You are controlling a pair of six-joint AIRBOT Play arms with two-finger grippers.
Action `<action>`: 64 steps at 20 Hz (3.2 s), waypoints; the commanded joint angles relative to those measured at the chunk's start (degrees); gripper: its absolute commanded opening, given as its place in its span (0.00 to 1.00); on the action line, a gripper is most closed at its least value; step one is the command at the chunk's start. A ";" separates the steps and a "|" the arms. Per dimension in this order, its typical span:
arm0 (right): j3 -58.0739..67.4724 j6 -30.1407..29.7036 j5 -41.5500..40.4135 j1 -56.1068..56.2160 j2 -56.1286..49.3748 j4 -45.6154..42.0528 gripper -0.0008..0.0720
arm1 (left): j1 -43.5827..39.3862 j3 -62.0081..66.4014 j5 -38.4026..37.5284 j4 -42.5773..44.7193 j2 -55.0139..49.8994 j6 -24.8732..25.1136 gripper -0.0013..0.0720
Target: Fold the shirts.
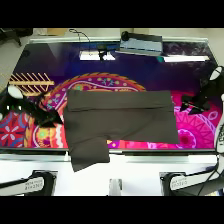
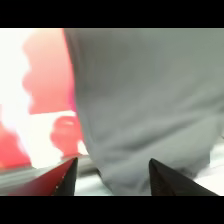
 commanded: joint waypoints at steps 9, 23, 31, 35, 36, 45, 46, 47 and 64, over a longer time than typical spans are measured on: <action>-10.82 0.09 -1.29 -1.03 9.60 -0.55 0.52 | -2.56 -31.32 15.28 -8.70 13.03 1.31 0.70; -29.44 -2.40 -1.18 -1.05 16.94 -0.70 0.73 | -9.70 -31.06 25.75 -10.80 13.00 3.52 0.07; -35.91 -2.23 -9.60 -1.03 14.51 0.15 0.74 | -9.73 -31.01 25.70 -10.82 18.03 3.52 0.07; -35.91 -0.52 -11.58 -1.03 12.35 1.86 0.75 | -9.73 -31.01 25.68 -11.58 21.03 3.48 0.07; -35.91 -0.52 -12.20 -1.03 12.02 3.21 0.75 | -9.73 -31.01 25.70 -12.15 21.55 3.48 0.07; -35.91 0.20 -15.04 -1.03 7.63 10.51 0.63 | -9.73 -30.99 25.68 -15.15 24.22 3.50 0.07; -35.91 0.37 -15.65 -1.03 7.63 11.41 0.50 | -9.73 -30.99 25.68 -15.52 24.28 3.52 0.07; -35.91 0.35 -16.15 -1.03 7.63 12.04 0.46 | -9.73 -30.99 25.68 -15.74 24.30 3.52 0.07; -10.67 -1.70 -25.81 4.42 11.23 11.17 0.05 | -9.75 6.36 29.64 -9.62 8.81 1.73 0.07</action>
